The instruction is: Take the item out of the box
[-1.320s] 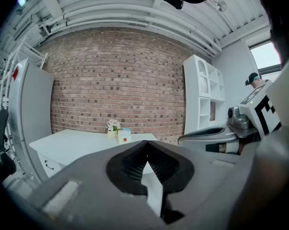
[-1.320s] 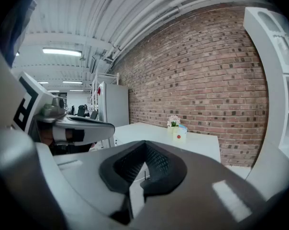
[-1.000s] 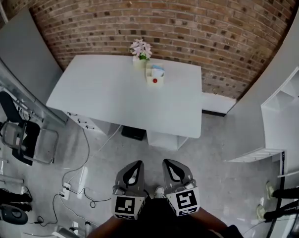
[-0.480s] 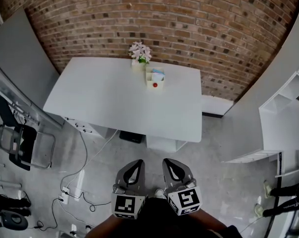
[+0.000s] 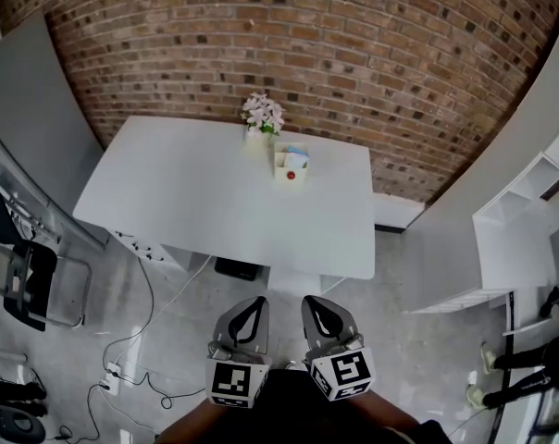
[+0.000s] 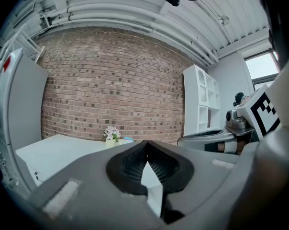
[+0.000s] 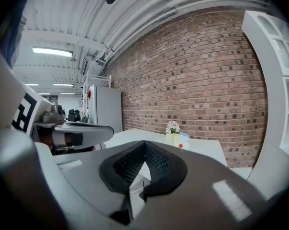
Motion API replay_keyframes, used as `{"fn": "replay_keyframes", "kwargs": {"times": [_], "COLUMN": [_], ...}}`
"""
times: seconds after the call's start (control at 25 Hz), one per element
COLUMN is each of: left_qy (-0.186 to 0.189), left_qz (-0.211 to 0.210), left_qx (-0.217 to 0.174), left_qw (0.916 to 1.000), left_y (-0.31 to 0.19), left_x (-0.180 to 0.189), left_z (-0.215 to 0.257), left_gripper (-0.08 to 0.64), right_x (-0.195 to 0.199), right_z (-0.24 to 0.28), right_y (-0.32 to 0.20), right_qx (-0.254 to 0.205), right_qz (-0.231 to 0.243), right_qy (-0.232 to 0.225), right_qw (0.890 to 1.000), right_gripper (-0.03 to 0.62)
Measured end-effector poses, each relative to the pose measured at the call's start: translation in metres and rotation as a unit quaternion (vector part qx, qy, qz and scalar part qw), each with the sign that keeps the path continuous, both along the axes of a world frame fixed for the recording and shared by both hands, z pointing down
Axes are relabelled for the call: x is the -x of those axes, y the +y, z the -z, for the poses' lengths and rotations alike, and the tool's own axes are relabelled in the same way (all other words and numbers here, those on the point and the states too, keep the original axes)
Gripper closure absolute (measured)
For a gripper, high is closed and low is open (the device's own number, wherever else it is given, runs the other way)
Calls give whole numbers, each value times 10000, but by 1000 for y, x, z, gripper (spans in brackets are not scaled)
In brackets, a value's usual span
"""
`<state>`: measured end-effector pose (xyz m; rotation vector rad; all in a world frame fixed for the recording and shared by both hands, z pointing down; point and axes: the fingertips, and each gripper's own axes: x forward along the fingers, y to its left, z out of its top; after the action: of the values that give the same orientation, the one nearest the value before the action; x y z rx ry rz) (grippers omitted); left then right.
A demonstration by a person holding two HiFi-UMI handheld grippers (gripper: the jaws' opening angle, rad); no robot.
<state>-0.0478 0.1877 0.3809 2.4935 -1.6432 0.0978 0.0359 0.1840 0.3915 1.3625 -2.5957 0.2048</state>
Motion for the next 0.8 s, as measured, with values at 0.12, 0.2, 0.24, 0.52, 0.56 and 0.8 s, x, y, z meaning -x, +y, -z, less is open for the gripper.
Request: {"fn": "replay_keyframes", "kwargs": {"times": [0.12,0.2,0.24,0.52,0.56,0.8], "left_qy": [29,39,50,69,73,98], "left_qz": [-24,-10,3,176,190,285], "left_qx": [-10,-12,-15,1,8,36], "left_qw": [10000,10000,10000,9998,9998,9995], "left_y": [-1,-1,-1,-3,-5,-22], "left_x": [16,28,34,62,64,72], "left_z": [1,-1,-2,-6,-6,-8], "left_gripper": [555,555,555,555,555,555], "right_x": [17,29,35,64,66,74], "right_z": [0,0,0,-4,-4,-12], "right_y": [-3,-5,-5,-12,-14,-34], "right_qx": [-27,-39,-38,-19,-16,69], "right_qz": [-12,-21,-21,119,134,253], "right_qy": [25,26,31,122,129,157], "right_qw": [10000,10000,10000,9999,9998,9995], "right_gripper": [591,591,591,591,591,591]}}
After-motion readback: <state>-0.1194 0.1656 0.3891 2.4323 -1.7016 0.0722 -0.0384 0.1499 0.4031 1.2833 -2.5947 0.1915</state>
